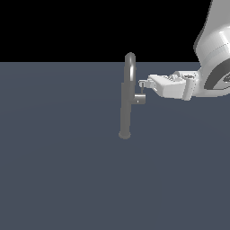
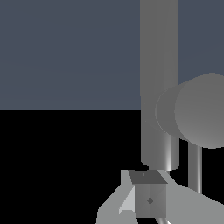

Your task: Turn on the faucet by rotating a designated handle.

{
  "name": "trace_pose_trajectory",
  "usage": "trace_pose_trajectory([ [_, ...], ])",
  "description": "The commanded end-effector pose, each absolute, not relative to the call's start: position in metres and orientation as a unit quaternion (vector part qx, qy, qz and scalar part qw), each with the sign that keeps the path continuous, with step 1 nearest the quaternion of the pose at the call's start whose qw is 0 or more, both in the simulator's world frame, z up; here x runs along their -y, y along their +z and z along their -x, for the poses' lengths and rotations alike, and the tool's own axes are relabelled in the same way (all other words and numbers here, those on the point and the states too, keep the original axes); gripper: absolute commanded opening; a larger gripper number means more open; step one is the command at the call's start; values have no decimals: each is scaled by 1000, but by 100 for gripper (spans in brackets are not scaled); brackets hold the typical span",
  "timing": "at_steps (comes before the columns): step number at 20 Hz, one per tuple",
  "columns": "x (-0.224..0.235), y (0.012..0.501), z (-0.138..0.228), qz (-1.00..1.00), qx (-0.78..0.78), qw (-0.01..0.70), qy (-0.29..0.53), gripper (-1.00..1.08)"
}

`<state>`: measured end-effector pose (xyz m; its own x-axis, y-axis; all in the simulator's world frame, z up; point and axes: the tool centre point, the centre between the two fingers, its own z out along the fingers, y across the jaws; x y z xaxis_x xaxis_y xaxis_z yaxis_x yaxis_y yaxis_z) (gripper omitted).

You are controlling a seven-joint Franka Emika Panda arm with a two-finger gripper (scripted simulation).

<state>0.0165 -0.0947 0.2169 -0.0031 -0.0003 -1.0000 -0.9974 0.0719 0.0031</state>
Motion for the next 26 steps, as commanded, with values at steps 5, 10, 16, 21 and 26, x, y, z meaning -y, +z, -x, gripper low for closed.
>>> trace_pose_trajectory([
  [5, 94, 222, -7, 481, -518, 517, 482, -100],
  [10, 93, 224, 8, 481, -518, 517, 482, -100],
  [16, 92, 225, 24, 481, -518, 517, 482, -100],
  [21, 91, 222, 31, 483, -518, 519, 478, -100],
  [26, 90, 213, 50, 481, -518, 517, 482, -100],
])
